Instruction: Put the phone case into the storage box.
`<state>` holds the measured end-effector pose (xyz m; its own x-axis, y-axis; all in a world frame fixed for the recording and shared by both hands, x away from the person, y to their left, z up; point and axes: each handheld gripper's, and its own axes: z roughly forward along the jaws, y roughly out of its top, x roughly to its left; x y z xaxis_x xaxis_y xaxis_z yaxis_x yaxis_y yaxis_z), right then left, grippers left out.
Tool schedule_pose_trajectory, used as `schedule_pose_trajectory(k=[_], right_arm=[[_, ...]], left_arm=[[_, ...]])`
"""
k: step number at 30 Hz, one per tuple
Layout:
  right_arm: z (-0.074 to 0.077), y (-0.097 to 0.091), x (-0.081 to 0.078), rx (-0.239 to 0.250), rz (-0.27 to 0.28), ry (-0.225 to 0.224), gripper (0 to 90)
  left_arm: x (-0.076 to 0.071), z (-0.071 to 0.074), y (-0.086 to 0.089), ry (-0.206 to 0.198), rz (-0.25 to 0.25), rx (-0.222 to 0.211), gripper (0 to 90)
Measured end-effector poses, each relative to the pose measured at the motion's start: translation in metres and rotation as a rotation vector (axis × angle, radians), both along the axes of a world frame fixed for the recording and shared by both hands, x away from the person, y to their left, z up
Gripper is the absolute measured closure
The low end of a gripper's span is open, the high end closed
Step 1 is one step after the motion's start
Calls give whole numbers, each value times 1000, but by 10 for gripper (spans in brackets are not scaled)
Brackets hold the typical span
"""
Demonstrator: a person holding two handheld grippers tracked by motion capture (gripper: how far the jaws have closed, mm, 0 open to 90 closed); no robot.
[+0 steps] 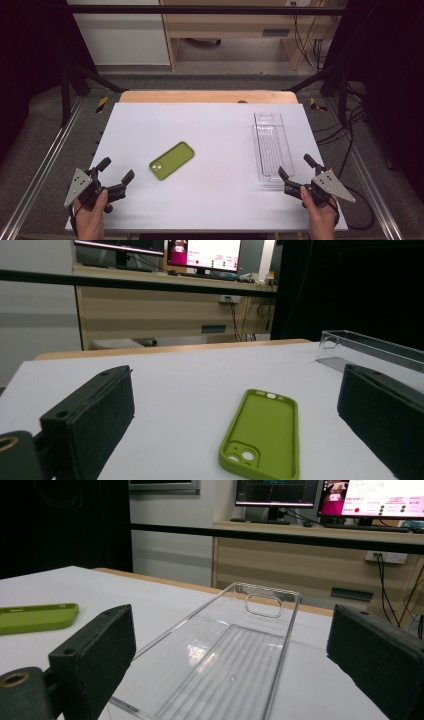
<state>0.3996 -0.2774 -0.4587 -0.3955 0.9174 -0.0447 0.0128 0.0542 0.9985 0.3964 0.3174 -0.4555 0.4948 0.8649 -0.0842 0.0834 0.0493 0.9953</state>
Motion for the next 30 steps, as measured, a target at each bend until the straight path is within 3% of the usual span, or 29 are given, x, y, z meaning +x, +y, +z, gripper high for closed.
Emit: schedule_pose_trajectory(k=[7,15,19,21,24,28,30], right_arm=[[-1,-3,0,15,-20,13,62],[1,-7,0,27,-48,9,53],[1,-7,-2,27,-50,12,48],[1,-6,-2,15,-51,10,49],[0,-5,-1,-14,-43,18,47],[-2,-8,0,-15,-51,23,47],[-1,-9,-2,-11,-53,15,47]], left_arm=[[-2,3,-6,9,-6,33,13],[-5,1,-25,58,-53,131,16],[-4,-1,-36,112,-76,170,18],[-10,2,-46,151,-55,213,30],[-16,6,-62,175,-94,301,40],[-6,8,-70,213,-125,278,62],[4,11,-72,234,-117,290,95]])
